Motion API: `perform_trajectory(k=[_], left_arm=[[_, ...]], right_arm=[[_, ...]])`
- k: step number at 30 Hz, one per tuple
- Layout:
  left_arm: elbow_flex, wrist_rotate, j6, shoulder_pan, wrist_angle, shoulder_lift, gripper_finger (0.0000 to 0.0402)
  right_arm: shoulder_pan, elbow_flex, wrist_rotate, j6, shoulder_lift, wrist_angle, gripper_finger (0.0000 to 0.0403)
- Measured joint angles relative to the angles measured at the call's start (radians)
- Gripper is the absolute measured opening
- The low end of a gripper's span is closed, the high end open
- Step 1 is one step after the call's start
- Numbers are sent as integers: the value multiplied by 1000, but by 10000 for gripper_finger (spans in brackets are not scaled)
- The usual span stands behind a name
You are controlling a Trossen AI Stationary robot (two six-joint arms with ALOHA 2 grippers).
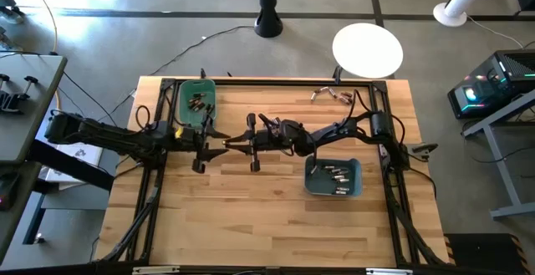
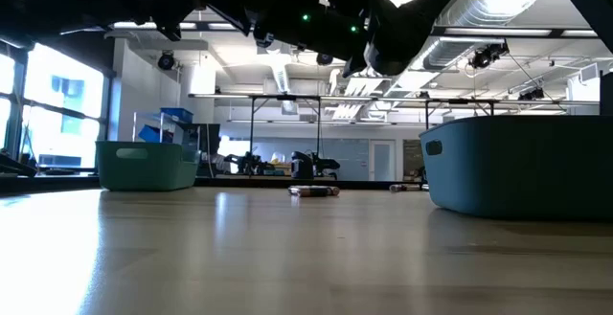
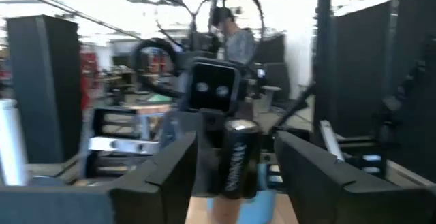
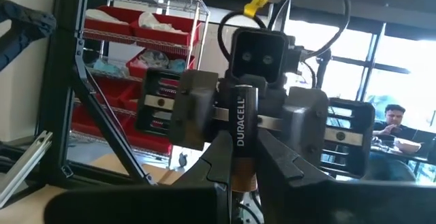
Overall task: Sort batteries
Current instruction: Put the black battery into the green bin
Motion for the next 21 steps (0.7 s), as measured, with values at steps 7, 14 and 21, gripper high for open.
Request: perform_trajectory(k=[7,14,21], left_arm=[[11,23,1,0,-4,19,116],[11,28,31,-2,-76,-11,43],[22,-46,44,-33,-177,-51,43]], right_arm=[[1,0,-5,-1,0,-3,21],[0,-1,-3,26,0,-19,22],[0,-1,27,33,0,-71,77]])
